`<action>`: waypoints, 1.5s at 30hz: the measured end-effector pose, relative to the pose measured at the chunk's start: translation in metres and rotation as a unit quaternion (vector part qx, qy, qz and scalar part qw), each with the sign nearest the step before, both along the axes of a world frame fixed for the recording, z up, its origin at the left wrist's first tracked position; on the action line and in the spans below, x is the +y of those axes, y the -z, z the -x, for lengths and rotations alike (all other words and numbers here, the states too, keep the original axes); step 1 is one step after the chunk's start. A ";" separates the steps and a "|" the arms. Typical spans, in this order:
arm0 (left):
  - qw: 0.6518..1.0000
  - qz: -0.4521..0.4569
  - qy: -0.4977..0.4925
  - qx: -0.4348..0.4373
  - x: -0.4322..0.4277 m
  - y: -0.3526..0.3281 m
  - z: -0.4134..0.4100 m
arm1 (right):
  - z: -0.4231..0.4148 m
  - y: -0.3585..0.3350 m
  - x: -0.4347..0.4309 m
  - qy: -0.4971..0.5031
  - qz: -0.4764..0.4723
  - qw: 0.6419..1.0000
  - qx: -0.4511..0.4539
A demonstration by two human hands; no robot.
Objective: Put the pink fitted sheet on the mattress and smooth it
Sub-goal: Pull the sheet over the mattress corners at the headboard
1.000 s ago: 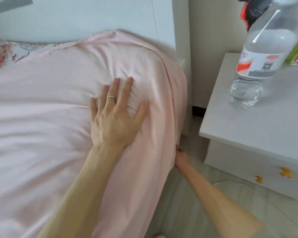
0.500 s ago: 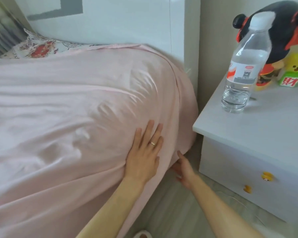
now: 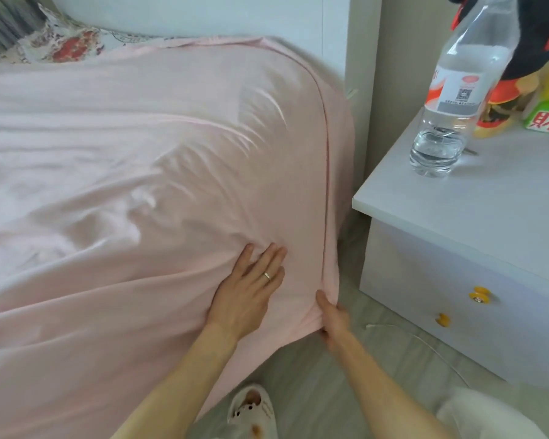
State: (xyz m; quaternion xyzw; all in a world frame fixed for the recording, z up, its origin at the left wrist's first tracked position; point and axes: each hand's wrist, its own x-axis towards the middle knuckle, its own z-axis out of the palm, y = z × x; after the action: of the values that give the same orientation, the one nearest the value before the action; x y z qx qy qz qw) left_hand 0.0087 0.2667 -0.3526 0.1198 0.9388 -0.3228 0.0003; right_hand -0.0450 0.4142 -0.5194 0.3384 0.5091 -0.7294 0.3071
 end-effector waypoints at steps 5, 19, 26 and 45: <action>0.999 -0.032 -0.002 -0.001 0.008 -0.004 0.000 | 0.009 -0.009 0.010 -0.054 -0.001 0.998 0.026; 0.994 0.044 -0.019 -0.096 0.019 -0.027 -0.003 | -0.025 0.022 0.028 -0.135 -0.134 0.982 0.016; 0.998 0.006 -0.016 -0.061 0.033 -0.048 0.007 | 0.004 -0.033 0.021 -0.157 -0.138 0.974 0.091; 0.923 -0.317 -0.109 0.191 -0.056 -0.201 0.180 | 0.090 -0.252 -0.030 0.012 -0.183 0.831 0.525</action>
State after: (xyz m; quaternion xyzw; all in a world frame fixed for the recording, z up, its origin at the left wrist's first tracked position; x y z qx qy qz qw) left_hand -0.1709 0.2110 -0.1516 -0.0535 0.9816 -0.0234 -0.1818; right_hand -0.1345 0.3846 -0.2678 -0.0399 0.7142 -0.6939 -0.0829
